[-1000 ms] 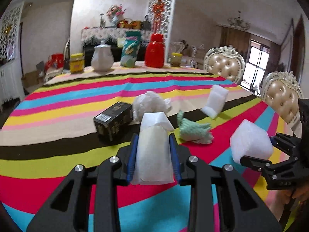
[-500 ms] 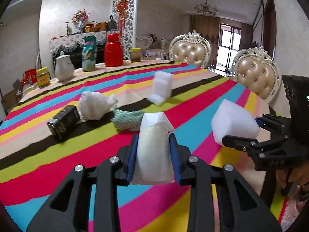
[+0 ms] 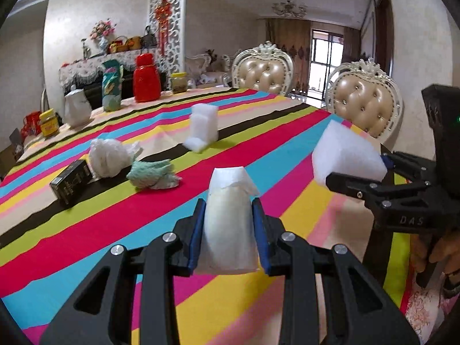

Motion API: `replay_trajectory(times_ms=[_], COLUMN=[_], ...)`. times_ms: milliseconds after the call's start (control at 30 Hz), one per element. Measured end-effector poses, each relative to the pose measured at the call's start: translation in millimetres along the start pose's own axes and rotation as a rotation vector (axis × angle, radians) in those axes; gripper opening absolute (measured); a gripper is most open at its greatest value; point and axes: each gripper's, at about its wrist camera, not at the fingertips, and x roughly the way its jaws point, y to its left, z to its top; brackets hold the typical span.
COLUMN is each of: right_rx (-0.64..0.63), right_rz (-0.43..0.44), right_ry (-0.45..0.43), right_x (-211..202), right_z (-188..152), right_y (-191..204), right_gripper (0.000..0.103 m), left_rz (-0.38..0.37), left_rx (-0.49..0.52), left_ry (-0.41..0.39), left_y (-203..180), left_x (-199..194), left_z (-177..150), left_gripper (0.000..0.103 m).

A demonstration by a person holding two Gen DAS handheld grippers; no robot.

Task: Collect trash
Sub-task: 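Carry the packet and foam sheet to the pink bin and release them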

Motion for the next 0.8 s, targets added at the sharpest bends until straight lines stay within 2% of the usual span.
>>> replay_trajectory(times_ms=[400,633,800], right_rx=[0.043,0.073,0.095], right_rz=[-0.098,-0.183,-0.231], right_ry=[-0.053,-0.106,-0.145], right_x=[-38,-70,-98], right_z=[-19,-32,-44], right_y=[-41,-73,-98], right_gripper=[0.073,0.073,0.073], left_rz=[-0.086,-0.138,-0.185], left_rx=[0.097,0.124,0.12], left_ry=[-0.033,-0.1,-0.11], left_y=[-58,-94,-117], left_x=[8,10,17], left_z=[7,14,22], left_gripper=[0.032,0.032,0.032])
